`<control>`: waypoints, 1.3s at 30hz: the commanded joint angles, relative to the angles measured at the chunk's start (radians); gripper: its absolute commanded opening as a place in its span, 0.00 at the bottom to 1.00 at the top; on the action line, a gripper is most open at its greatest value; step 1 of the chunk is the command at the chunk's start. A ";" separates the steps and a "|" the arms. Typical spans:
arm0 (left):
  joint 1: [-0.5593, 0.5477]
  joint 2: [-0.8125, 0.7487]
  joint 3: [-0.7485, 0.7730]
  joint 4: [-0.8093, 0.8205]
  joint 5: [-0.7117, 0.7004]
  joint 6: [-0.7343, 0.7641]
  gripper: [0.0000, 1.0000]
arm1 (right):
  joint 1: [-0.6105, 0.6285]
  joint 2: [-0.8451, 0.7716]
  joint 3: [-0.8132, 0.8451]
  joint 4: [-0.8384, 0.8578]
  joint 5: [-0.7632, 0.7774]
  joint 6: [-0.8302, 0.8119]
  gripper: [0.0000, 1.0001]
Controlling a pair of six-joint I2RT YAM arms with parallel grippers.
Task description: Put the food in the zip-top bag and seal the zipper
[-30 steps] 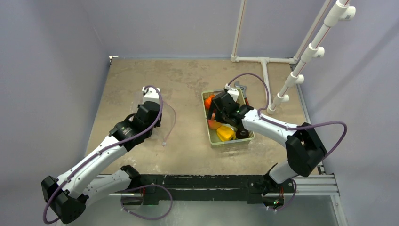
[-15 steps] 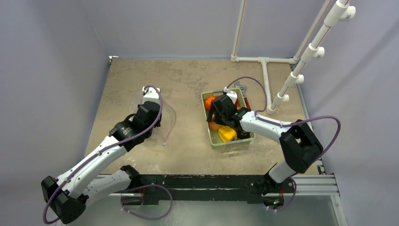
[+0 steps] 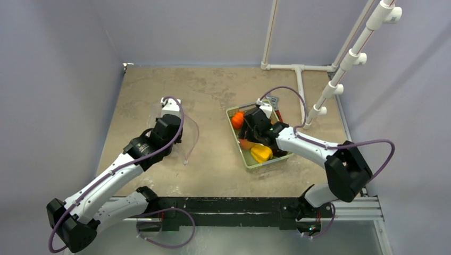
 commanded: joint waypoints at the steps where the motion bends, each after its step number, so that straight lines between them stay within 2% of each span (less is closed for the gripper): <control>1: 0.008 -0.008 -0.002 0.029 0.002 0.003 0.00 | -0.003 -0.082 0.059 -0.083 0.059 0.013 0.26; 10: 0.009 -0.007 0.000 0.031 0.003 0.002 0.00 | -0.002 -0.156 0.145 -0.103 0.049 -0.008 0.24; 19: 0.008 -0.007 -0.001 0.031 0.006 0.002 0.00 | 0.016 -0.225 0.192 0.017 -0.137 -0.085 0.22; 30: 0.008 -0.008 0.000 0.032 0.009 0.006 0.00 | 0.236 -0.162 0.330 0.107 -0.203 -0.084 0.24; 39: 0.009 -0.019 -0.002 0.033 0.010 0.005 0.00 | 0.303 -0.072 0.389 0.191 -0.237 -0.077 0.25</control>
